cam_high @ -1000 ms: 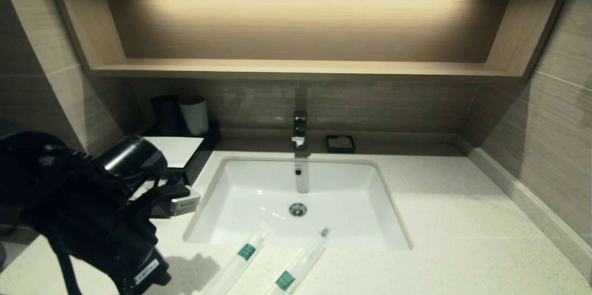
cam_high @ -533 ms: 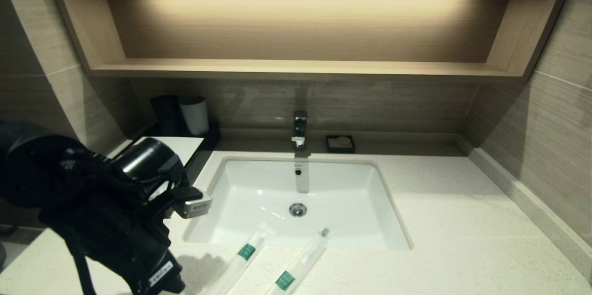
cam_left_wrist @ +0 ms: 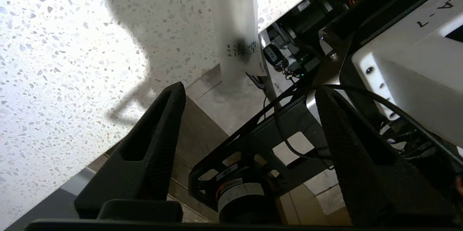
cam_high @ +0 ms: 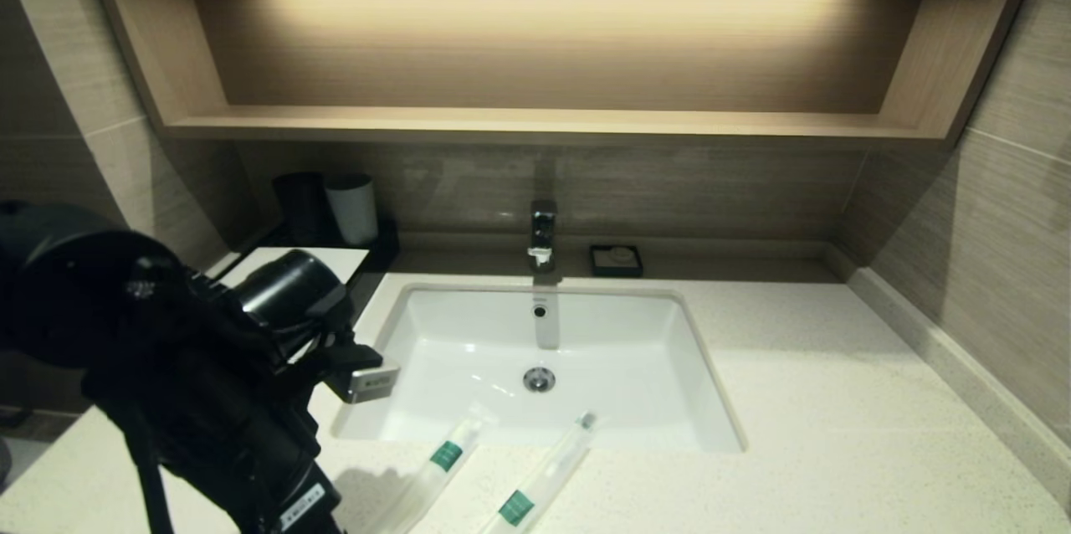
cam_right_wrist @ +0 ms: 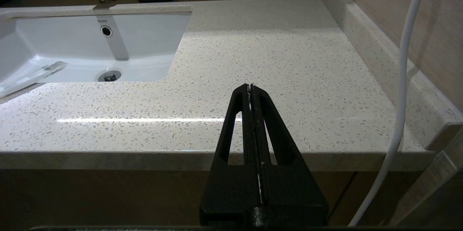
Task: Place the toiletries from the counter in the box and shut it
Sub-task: Pick up the bathroom toiletry
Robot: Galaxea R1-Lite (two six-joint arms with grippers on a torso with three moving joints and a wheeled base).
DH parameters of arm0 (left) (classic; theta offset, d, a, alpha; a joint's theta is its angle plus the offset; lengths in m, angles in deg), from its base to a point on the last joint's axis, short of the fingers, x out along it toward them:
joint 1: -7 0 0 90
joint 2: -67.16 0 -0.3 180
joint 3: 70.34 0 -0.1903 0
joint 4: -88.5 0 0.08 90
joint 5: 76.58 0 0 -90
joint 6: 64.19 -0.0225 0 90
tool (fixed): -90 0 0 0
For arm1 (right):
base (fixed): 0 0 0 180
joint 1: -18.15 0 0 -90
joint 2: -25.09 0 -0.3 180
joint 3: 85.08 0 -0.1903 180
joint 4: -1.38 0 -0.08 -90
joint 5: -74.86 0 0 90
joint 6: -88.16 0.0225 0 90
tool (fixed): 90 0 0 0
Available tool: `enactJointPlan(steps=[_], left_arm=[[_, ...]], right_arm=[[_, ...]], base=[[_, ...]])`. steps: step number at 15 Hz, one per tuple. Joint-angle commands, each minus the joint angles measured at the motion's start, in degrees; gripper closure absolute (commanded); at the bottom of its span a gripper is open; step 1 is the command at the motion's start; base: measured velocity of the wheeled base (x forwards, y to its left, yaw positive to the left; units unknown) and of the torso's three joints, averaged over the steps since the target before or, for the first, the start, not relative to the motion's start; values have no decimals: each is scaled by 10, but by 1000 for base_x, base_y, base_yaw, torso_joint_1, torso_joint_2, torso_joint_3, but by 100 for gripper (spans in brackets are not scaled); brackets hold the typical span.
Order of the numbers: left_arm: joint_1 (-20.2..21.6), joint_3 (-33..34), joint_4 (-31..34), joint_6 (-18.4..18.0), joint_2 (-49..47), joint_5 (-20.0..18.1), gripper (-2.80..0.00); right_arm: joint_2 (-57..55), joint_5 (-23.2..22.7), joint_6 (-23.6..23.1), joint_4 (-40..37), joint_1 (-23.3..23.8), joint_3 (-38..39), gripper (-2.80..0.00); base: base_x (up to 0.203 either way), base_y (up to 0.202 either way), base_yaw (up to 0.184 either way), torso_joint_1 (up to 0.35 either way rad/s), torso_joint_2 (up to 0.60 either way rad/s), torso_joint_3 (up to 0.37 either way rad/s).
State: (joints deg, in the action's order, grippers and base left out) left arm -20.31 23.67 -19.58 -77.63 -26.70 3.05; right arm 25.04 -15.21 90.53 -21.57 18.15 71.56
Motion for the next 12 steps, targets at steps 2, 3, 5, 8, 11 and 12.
enactJointPlan(steps=[2, 3, 5, 8, 11, 12], left_arm=[[-15, -30, 13, 13, -14, -1, -280], [-20, -44, 25, 16, -20, -1, -280], [-24, -75, 57, 17, -40, 0, -280], [-24, -89, 87, 15, -57, 4, -280], [-24, -96, 88, 14, -78, 4, -280], [-24, -106, 90, 15, -85, 4, -280]], right_arm=[[0, 0, 0, 0, 0, 0, 0], [0, 0, 0, 0, 0, 0, 0], [0, 0, 0, 0, 0, 0, 0], [0, 0, 0, 0, 0, 0, 0], [0, 0, 0, 0, 0, 0, 0], [0, 0, 0, 0, 0, 0, 0]], base=[[0, 0, 0, 0, 0, 0], [0, 0, 0, 0, 0, 0], [0, 0, 0, 0, 0, 0], [0, 0, 0, 0, 0, 0], [0, 0, 0, 0, 0, 0], [0, 0, 0, 0, 0, 0]])
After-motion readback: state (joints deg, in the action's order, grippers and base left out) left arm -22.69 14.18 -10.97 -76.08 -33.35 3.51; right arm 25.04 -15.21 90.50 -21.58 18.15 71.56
